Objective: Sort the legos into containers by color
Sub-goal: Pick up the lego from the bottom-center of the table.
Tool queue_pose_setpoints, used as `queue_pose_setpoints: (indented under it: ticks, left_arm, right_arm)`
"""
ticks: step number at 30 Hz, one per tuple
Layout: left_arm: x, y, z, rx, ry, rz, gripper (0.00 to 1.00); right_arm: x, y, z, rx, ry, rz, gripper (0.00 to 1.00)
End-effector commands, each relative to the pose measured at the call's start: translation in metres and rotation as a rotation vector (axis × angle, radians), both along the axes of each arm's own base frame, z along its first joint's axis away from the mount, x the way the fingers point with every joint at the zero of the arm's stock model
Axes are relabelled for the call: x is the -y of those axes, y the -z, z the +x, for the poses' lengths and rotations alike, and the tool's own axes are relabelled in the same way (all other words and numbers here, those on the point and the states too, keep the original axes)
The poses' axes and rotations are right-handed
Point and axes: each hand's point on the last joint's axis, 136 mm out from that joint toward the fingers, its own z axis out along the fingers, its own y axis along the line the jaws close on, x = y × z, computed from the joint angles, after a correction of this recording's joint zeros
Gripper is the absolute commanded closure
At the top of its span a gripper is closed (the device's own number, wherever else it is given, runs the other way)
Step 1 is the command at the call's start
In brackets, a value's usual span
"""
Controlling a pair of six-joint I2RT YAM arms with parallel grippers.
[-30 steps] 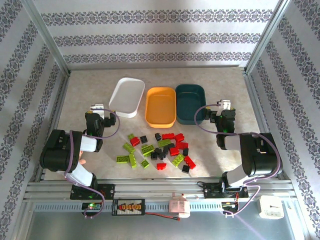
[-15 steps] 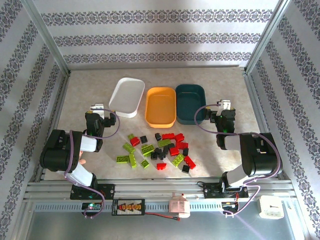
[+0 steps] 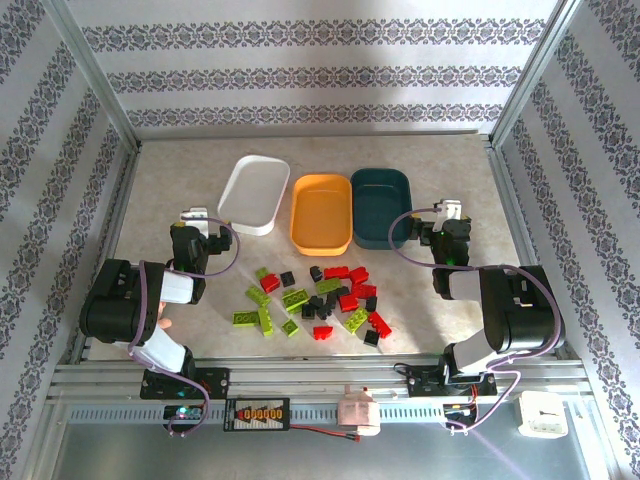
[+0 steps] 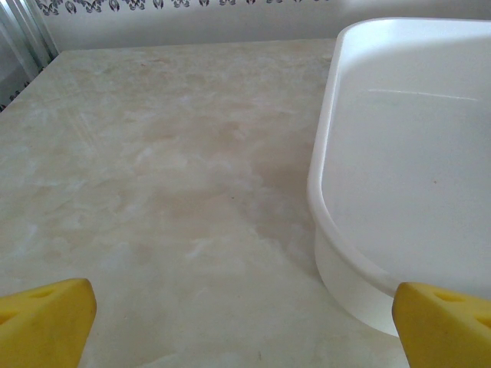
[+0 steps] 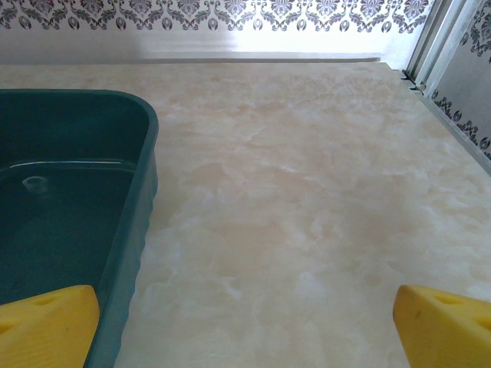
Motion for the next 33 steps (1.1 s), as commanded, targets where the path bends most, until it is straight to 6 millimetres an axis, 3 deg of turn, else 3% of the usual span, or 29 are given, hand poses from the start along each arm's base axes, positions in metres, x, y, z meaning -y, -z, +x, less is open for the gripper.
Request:
queue_pose_setpoints:
  ticks: [1,8,16,20,22,23,26,30,33]
  left_arm:
    - [-0.003,-0.005,0.004,0.020,-0.004,-0.009,0.01]
    - [-0.004,-0.011,0.002,0.036,-0.012,-0.006,0.01]
    - [-0.023,-0.071,-0.019,0.107,-0.144,-0.035,0.01]
    - [-0.044,-0.119,-0.035,0.268,-0.304,-0.178,0.01]
    - [-0.051,-0.136,-0.045,0.356,-0.370,-0.307,0.01]
    - [-0.055,-0.141,-0.052,0.395,-0.408,-0.384,0.01]
    - [-0.069,-0.126,-0.080,0.433,-0.577,-0.700,0.01]
    - [-0.040,-0.146,-0.075,0.492,-0.334,-0.798,0.01]
    - [-0.023,-0.170,-0.079,0.557,-0.199,-0.871,0.01]
  right_arm:
    - [-0.003,-0.006,0.001,0.034,-0.012,0.026,0.02]
    - [0.001,-0.010,0.001,0.046,-0.007,0.052,0.02]
    - [0.026,-0.033,-0.015,-0.041,0.188,0.095,0.02]
    - [0.051,-0.057,-0.035,-0.045,0.456,0.002,0.02]
    - [0.058,-0.066,-0.040,-0.018,0.548,0.061,0.02]
    - [0.056,-0.066,-0.040,-0.015,0.550,0.147,0.02]
    - [0.042,-0.054,-0.044,-0.024,0.487,0.466,0.02]
    - [0.008,-0.051,-0.037,-0.049,0.294,0.579,0.02]
    - [-0.024,-0.045,-0.050,-0.160,0.180,0.557,0.02]
